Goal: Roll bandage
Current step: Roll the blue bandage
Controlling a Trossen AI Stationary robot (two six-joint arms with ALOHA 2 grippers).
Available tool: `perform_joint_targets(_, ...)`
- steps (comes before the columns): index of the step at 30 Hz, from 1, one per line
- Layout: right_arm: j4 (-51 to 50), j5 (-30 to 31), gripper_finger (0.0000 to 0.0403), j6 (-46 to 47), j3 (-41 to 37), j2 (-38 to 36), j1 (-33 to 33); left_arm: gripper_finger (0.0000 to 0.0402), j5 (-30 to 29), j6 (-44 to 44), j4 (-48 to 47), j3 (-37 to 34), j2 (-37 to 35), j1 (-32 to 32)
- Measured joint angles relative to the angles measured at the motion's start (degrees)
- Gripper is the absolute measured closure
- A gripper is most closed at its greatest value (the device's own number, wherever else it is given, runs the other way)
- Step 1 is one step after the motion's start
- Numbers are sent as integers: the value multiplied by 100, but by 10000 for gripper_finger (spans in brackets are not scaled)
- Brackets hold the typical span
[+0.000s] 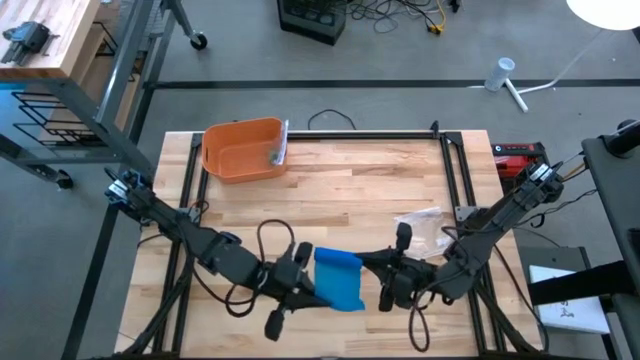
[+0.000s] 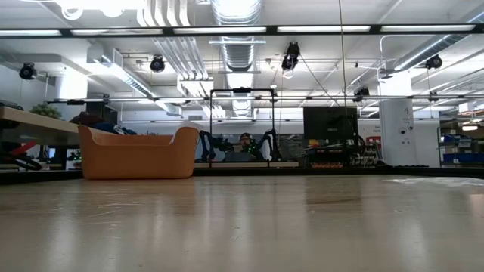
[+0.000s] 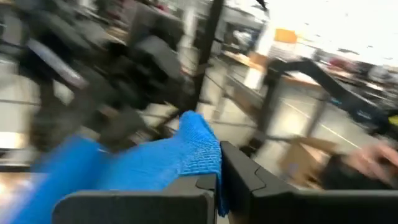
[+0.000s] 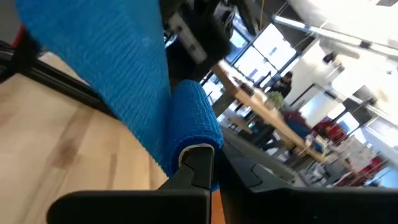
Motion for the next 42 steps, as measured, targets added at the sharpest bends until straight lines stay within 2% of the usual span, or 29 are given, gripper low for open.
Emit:
perform_joint_targets(6,-203,-917,401,705,0,-2,0,397,-1336,701,20,4,-140,18)
perform_joint_targets(11,-313,-1022,401,1175,0,-2,-2,401,-1635,1440,-24,4,-212,17)
perform_joint_targets(20,-315,-1262,401,1666,0,-2,26,381,-2419,1500,-843,9,-230,18)
perform_joint_targets(26,-317,-1419,401,1893,0,0,26,379,-2464,1459,-936,9,-230,18)
perform_joint_targets(30,-317,-1423,401,1978,47,2,28,360,-2467,1288,-1224,9,-230,18)
perform_joint_targets(36,-316,-1426,401,2453,139,4,39,305,-2451,1139,-1692,9,-230,20)
perform_joint_targets(42,-318,-1443,400,2531,149,4,57,236,-1994,1109,-1716,9,-238,-16)
